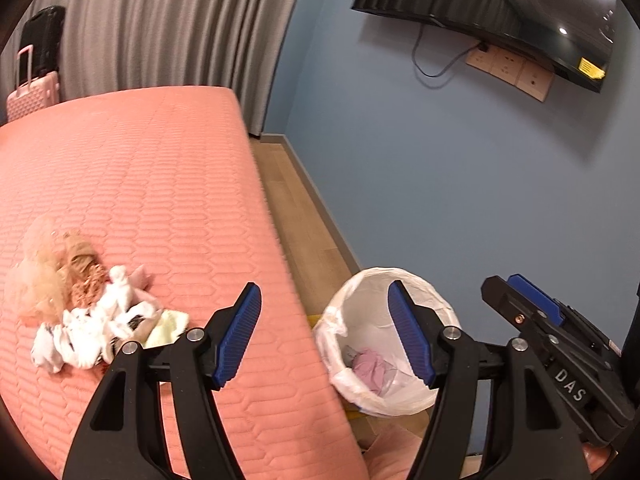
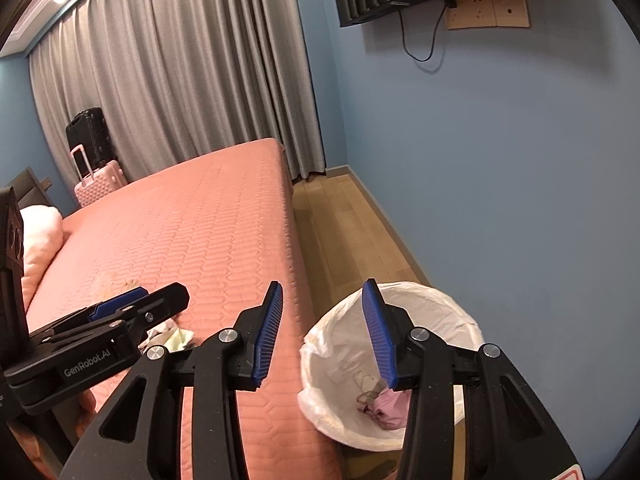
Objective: Collect trash
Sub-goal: 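Open both tools to drop the bag and pouch into the wastebasket, then move both tools back over the item pile on the bed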
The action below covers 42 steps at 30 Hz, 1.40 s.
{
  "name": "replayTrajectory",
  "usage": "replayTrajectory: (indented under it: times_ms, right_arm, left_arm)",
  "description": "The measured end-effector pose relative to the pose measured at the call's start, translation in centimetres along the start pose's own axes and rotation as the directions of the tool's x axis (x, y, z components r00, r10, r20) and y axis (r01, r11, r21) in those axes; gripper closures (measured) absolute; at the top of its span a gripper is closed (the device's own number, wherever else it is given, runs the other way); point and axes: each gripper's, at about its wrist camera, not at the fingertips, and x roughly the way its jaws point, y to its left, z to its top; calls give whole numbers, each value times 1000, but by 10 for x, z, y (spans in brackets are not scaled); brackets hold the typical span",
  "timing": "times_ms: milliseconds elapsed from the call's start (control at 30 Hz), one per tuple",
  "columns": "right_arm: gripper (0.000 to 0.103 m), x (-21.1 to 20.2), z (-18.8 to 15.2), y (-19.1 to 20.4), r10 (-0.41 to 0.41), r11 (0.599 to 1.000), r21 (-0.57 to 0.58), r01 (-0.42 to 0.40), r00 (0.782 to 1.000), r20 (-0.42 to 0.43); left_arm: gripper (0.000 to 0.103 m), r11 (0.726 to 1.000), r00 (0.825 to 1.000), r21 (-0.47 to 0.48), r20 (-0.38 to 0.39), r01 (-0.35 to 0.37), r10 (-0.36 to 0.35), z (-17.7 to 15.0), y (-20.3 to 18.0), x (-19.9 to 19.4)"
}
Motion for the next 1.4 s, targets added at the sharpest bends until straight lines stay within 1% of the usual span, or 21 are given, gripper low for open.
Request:
replayTrajectory:
  times_ms: [167,300,500,667,733,900,1067,1167,1333,1400]
  right_arm:
    - [60,0,-11,27,33,999,-33,-34,999,-21]
    - [60,0,-22,51,64,997,-45,-65,997,-37]
    - [60,5,-40,89,101,991,-77,-107,992,-77]
    - [60,15,-52,121,133,985,-97,-144,985,-114]
    - [60,20,-57,135,143,982,-103,-157,981,-131]
    - [60,39,-68,164,165,974,-123,-188,970,-178]
    - [60,60,-79,189,174,968,-141,-208,959,-223]
    - [56,72,-87,204,175,966,-146,-215,953,-246]
    - [56,92,-98,222,169,962,-158,-220,943,-287]
    - [56,99,-101,228,169,961,-161,-224,939,-300]
  left_arm:
    - [39,998,998,-38,9,-58,58,-7,30,-13]
    - [35,992,995,-80,14,-94,96,-12,59,-23]
    - [35,977,983,-110,14,-182,185,-24,101,-36]
    - [33,956,966,-141,-18,-258,258,-41,143,-40]
    - [28,944,955,-150,-31,-295,294,-48,160,-42]
    - [27,916,930,-161,-79,-368,360,-67,203,-40]
    - [27,892,913,-197,-129,-407,388,-81,241,-35]
    - [27,886,906,-197,-156,-419,394,-85,255,-29]
    - [27,878,899,-211,-192,-430,394,-90,277,-17]
    - [27,876,898,-218,-200,-430,391,-91,284,-13]
